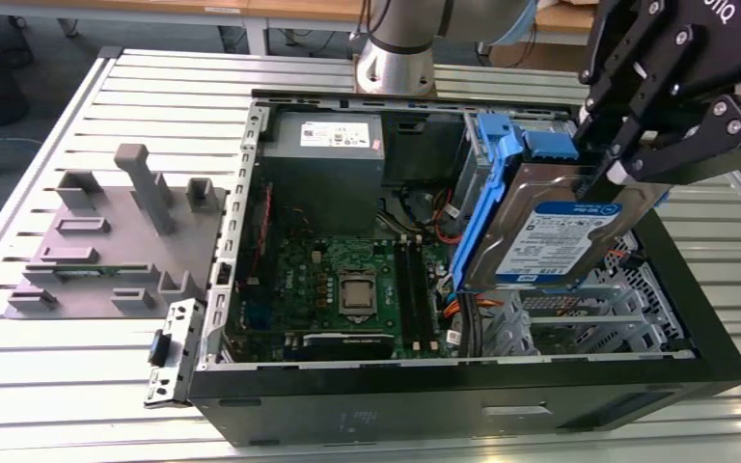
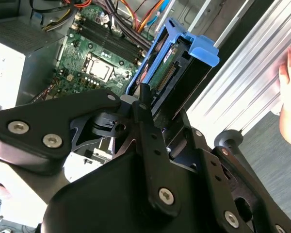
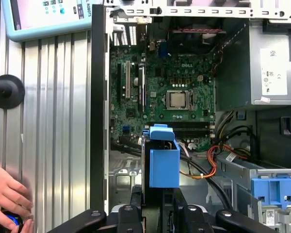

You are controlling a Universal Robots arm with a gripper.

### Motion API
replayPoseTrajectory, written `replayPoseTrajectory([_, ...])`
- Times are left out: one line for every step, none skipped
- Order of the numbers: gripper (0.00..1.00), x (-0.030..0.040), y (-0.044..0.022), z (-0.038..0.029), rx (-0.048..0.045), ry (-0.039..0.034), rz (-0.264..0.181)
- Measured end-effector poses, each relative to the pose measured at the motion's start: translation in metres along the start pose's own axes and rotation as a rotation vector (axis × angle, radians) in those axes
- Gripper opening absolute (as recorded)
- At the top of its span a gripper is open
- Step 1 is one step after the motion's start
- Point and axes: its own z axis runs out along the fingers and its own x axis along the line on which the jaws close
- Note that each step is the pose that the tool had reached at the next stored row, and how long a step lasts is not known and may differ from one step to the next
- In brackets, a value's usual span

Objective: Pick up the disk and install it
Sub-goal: 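Pick up the disk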

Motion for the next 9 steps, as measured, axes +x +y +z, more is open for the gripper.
replayPoseTrajectory([0.35, 0.0010, -0.0016, 0.0000, 0.0000, 0.0001, 0.000])
replayPoseTrajectory([0.35, 0.0020, -0.0031, 0.0000, -0.0001, 0.0001, 0.001])
replayPoseTrajectory([0.35, 0.0029, -0.0047, 0.0002, -0.0001, 0.0000, 0.001])
replayPoseTrajectory([0.35, 0.0035, -0.0064, 0.0003, -0.0002, 0.0000, 0.001])
replayPoseTrajectory([0.35, 0.0041, -0.0082, 0.0005, -0.0002, -0.0001, 0.001])
replayPoseTrajectory([0.35, 0.0047, -0.0100, 0.0006, -0.0003, 0.0000, 0.001])
replayPoseTrajectory([0.35, 0.0054, -0.0120, 0.0007, -0.0003, 0.0001, 0.001])
replayPoseTrajectory([0.35, 0.0060, -0.0141, 0.0009, -0.0004, 0.0000, 0.001])
replayPoseTrajectory([0.35, 0.0065, -0.0165, 0.0011, -0.0005, -0.0001, 0.001])
